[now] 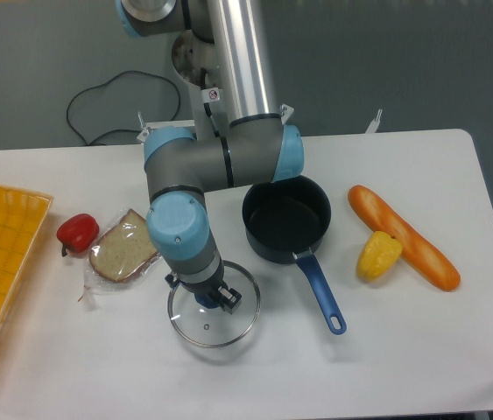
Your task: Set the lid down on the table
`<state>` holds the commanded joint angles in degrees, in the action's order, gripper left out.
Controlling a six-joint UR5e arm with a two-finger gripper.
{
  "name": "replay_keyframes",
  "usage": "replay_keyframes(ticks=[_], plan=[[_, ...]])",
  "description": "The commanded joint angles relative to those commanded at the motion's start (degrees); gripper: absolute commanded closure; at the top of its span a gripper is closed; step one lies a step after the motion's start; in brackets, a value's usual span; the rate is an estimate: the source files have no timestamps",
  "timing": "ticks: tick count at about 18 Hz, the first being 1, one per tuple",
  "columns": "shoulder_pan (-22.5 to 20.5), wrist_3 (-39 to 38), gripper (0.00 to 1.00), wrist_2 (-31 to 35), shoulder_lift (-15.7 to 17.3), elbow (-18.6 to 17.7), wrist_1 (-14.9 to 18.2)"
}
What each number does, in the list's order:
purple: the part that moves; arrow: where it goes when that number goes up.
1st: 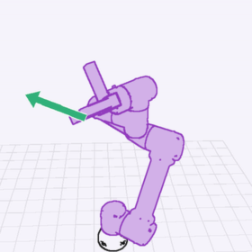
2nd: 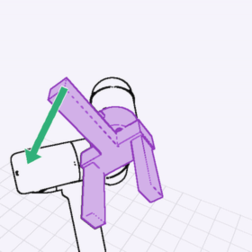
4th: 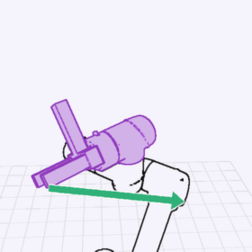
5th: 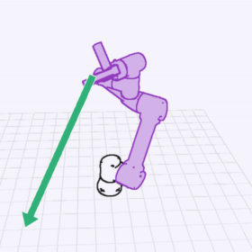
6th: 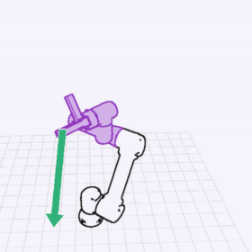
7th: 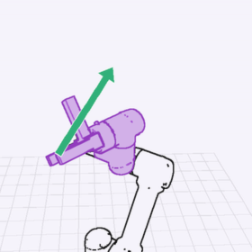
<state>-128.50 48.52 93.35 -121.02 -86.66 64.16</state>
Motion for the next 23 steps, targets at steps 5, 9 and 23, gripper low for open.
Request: replay_keyframes(ticks=[5, 9, 23], plan=[[-0.4, -0.2, 0.40, -2.4, -0.9, 0.0, 0.0], [-0.4, -0.3, 0.40, -2.4, -1.2, 0.0, 0.0], [-0.2, -1.1, 0.32, -2.4, -1.7, 0.0, 0.0]])
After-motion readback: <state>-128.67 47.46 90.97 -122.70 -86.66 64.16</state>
